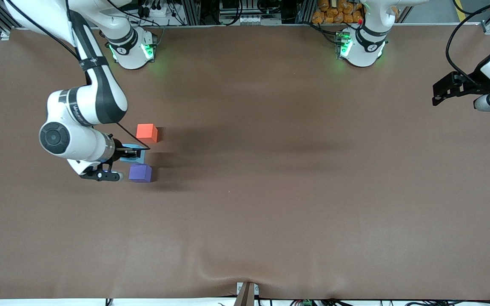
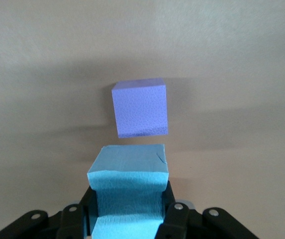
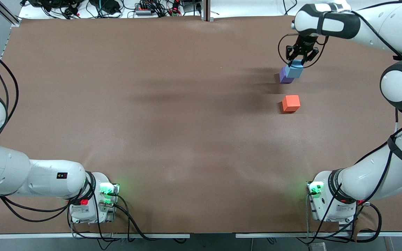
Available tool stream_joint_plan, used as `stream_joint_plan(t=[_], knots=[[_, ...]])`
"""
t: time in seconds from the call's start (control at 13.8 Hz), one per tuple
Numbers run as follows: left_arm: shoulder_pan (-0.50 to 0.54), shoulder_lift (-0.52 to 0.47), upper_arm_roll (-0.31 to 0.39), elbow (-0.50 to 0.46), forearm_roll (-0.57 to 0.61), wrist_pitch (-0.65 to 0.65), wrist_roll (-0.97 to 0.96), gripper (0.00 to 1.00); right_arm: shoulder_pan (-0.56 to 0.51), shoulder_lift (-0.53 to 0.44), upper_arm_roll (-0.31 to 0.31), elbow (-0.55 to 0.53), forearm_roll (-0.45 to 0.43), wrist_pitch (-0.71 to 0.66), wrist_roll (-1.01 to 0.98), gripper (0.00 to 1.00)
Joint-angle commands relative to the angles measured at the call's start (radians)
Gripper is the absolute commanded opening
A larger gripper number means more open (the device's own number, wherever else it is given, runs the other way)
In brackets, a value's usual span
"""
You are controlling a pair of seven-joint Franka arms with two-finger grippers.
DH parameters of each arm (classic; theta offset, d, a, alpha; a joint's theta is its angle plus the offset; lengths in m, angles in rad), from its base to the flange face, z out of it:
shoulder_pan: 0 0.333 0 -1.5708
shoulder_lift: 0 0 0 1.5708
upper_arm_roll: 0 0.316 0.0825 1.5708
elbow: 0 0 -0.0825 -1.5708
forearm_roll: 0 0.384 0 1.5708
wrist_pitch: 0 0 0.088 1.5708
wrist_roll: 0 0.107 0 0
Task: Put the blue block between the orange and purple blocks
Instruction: 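Carry the light blue block with the right gripper beside the purple block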
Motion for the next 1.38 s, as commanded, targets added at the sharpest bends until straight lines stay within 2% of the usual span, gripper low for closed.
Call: stream_joint_plan(t=[0.0, 0.22, 0.58, 0.8, 1.31], knots=[[0.003, -0.01, -0.005, -0.001, -0.004, 0.0, 0.021, 1.0, -0.015, -0.047, 0.017, -0.104, 0.005, 0.081, -0.043, 0.0], [0.006, -0.005, -0.005, -0.003, -0.004, 0.0, 0.021, 1.0, -0.013, -0.047, 0.019, -0.169, 0.005, 0.157, -0.044, 0.0], [0.011, -0.002, -0.003, -0.004, -0.004, 0.0, 0.021, 1.0, -0.01, -0.047, 0.017, -0.198, 0.005, 0.199, -0.068, 0.0], [0.012, -0.003, -0.003, -0.006, -0.004, -0.001, 0.022, 1.0, -0.015, -0.053, 0.017, -0.265, 0.005, 0.298, -0.092, 0.0], [0.012, -0.003, -0.002, -0.006, -0.004, -0.003, 0.022, 1.0, -0.015, -0.041, 0.019, -0.342, 0.012, 0.428, -0.093, 0.0]])
